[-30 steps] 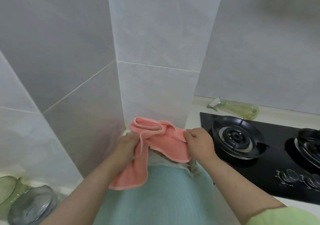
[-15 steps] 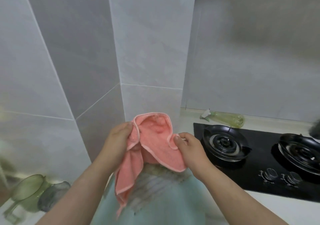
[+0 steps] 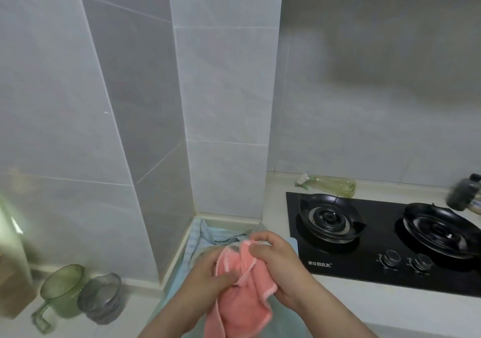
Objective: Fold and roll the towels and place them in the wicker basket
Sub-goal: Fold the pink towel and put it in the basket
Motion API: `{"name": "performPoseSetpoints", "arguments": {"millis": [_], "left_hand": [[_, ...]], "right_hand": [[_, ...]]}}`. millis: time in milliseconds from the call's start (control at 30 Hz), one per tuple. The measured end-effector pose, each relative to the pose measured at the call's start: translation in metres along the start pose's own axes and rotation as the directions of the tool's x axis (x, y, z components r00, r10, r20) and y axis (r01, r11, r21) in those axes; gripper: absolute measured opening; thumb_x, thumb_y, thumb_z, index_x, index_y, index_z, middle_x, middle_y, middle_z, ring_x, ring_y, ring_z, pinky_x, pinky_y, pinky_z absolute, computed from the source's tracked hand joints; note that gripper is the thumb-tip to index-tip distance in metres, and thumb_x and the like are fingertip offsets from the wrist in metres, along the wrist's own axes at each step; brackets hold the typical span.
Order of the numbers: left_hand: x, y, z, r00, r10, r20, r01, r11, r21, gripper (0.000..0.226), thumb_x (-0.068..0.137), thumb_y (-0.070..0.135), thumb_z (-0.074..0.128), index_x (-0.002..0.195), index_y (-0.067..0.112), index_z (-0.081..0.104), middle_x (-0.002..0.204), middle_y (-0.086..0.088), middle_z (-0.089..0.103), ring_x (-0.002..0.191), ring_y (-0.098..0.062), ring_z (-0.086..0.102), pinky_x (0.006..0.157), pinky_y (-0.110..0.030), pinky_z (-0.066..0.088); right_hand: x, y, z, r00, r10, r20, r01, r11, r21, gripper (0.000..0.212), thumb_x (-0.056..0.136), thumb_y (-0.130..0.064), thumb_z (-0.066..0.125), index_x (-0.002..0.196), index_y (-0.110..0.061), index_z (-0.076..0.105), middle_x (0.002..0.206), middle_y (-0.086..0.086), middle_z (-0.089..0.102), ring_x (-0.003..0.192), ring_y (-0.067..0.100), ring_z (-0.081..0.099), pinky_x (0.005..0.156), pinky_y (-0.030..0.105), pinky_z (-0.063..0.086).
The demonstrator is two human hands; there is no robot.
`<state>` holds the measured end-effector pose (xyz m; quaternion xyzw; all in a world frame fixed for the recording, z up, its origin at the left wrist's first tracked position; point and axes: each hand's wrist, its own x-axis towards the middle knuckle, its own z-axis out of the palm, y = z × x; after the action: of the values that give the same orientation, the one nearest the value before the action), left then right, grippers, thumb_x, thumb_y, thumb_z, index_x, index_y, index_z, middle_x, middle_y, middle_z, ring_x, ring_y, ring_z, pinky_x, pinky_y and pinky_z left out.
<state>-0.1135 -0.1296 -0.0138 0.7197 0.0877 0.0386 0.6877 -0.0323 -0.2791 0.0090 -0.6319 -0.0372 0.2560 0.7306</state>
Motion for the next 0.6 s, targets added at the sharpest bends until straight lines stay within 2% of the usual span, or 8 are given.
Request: {"name": "performPoseSetpoints", "arguments": {"millis": [100,200,267,333,400,433,533,600], "left_hand": [[0.000,-0.033,-0.013,0.996,-0.012,-0.090,0.027,0.986,0.165,0.014,0.073,0.029,0.078,0.084,0.021,0.075,0.081,0.004,0.074,0.075,-0.007,0.067,0.067,-0.018,0.049],[0.001,-0.066,-0.024,0.993,-0.022,-0.116,0.053,0.962,0.268,0.005,0.081,0.034,0.072,0.083,0.032,0.069,0.088,0.014,0.070,0.074,0.001,0.063,0.068,-0.016,0.046],[0.002,-0.089,-0.025,0.989,-0.051,-0.138,0.085,0.964,0.253,0.013,0.071,0.042,0.071,0.081,0.034,0.066,0.084,0.009,0.069,0.074,-0.004,0.062,0.068,-0.023,0.044],[0.001,-0.108,-0.026,0.974,-0.127,-0.186,0.144,0.986,0.080,0.025,0.053,0.034,0.067,0.077,0.025,0.064,0.072,0.001,0.064,0.070,-0.014,0.058,0.064,-0.030,0.042],[0.001,-0.129,-0.028,0.967,-0.186,-0.176,0.176,0.982,-0.071,0.038,0.047,0.013,0.059,0.082,0.024,0.067,0.076,-0.003,0.066,0.069,-0.018,0.059,0.062,-0.030,0.041],[-0.002,-0.138,-0.029,0.971,-0.172,-0.167,0.165,0.985,-0.055,0.049,0.046,0.009,0.055,0.088,0.028,0.069,0.084,0.000,0.069,0.069,-0.016,0.060,0.060,-0.029,0.043],[-0.006,-0.162,-0.038,0.977,0.142,-0.160,-0.076,0.928,0.364,0.060,0.052,0.011,0.056,0.103,0.042,0.065,0.108,0.020,0.064,0.093,-0.001,0.061,0.078,-0.014,0.045],[-0.008,-0.179,-0.046,0.929,0.366,0.044,-0.298,0.675,0.675,0.062,0.058,0.012,0.058,0.109,0.049,0.060,0.119,0.027,0.054,0.115,0.006,0.049,0.097,-0.011,0.036]], "right_hand": [[0.000,0.020,-0.010,0.999,0.047,-0.022,-0.046,0.999,0.026,0.023,0.085,0.003,0.059,0.103,-0.010,0.064,0.081,0.018,0.067,0.064,0.026,0.061,0.056,0.032,0.048],[0.003,0.049,-0.017,0.996,0.085,-0.031,-0.082,0.993,0.090,0.024,0.087,0.007,0.053,0.104,-0.005,0.063,0.067,0.012,0.063,0.055,0.020,0.056,0.050,0.027,0.043],[0.007,0.071,-0.020,0.994,0.112,-0.004,-0.109,0.970,0.217,0.027,0.087,0.012,0.042,0.103,0.002,0.062,0.073,0.018,0.064,0.060,0.023,0.058,0.053,0.029,0.045],[0.013,0.095,-0.024,0.989,0.147,0.023,-0.146,0.933,0.328,0.041,0.082,0.018,0.030,0.108,0.011,0.060,0.092,0.030,0.068,0.078,0.033,0.063,0.065,0.034,0.051],[0.014,0.116,-0.030,0.990,0.135,0.038,-0.140,0.945,0.295,0.050,0.080,0.023,0.025,0.113,0.010,0.060,0.105,0.030,0.069,0.090,0.035,0.066,0.074,0.036,0.054],[0.013,0.127,-0.033,0.994,0.106,0.035,-0.111,0.969,0.220,0.049,0.083,0.025,0.029,0.113,0.005,0.062,0.106,0.024,0.071,0.093,0.031,0.069,0.076,0.033,0.055],[0.008,0.151,-0.040,0.999,-0.037,0.025,0.037,0.999,0.000,0.036,0.090,0.016,0.051,0.112,-0.009,0.066,0.102,0.013,0.075,0.095,0.022,0.071,0.081,0.030,0.056],[0.007,0.165,-0.044,0.993,-0.113,-0.033,0.110,0.990,-0.093,0.033,0.089,0.012,0.057,0.100,-0.015,0.074,0.095,0.016,0.075,0.088,0.022,0.069,0.083,0.032,0.053]]}}
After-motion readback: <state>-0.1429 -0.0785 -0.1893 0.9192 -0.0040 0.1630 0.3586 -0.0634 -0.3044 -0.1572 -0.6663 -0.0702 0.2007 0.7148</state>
